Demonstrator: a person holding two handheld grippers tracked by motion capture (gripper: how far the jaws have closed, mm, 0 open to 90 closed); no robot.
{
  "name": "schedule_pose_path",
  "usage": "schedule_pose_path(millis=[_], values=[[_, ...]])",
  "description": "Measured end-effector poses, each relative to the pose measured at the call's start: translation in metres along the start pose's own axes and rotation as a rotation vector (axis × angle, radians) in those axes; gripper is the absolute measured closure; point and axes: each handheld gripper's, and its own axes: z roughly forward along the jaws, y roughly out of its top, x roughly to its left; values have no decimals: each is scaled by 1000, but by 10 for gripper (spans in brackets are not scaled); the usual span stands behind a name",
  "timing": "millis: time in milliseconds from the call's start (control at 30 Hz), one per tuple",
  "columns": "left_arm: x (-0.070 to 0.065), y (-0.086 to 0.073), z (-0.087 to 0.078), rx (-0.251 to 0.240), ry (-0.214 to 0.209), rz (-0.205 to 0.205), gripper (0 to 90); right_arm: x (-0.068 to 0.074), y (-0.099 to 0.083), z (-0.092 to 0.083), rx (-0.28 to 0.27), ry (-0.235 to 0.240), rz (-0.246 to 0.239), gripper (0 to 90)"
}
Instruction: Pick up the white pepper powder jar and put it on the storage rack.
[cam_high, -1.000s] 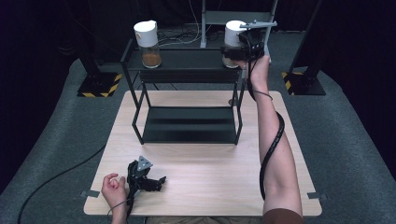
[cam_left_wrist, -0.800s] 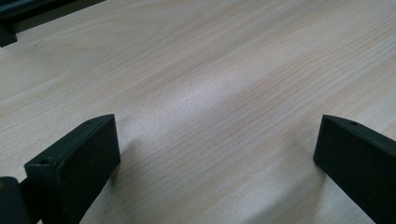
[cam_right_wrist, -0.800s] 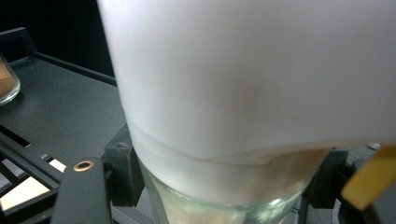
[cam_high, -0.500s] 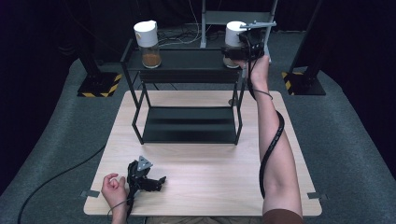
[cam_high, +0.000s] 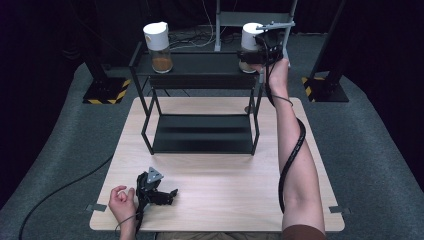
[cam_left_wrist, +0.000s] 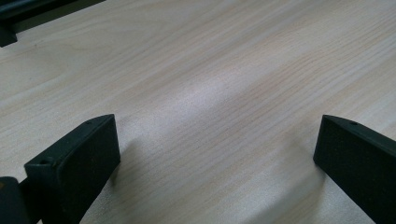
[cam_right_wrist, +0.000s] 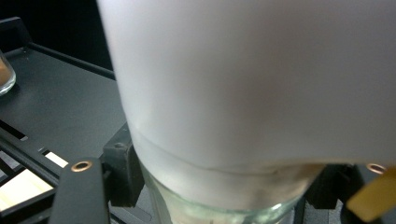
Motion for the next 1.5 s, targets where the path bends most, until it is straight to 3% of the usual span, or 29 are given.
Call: schedule_pose_path(millis=[100,367,533,733,933,1200,1367,1500], values=[[0,0,0,0,0,0,0,0,1,-2,-5,-6,-2,244],[0,0,0,0,0,0,0,0,14,-14,52,-9,-28,70],[0,0,0,0,0,0,0,-2,19,-32,103,4,-75,33],[0,0,0,-1,1,-1,0,-11,3,-63,122,29,-116,19],[0,0,0,0,0,-1,0,-17,-30,-90,123,46,-151,17],[-1,1,1,0,2,-2,0,-16,-93,-112,161,50,-185,13],[-1,1,1,0,2,-2,0,-16,-136,-118,196,51,-175,10],[-1,1,1,0,2,-3,0,-14,-182,-120,210,60,-135,7]])
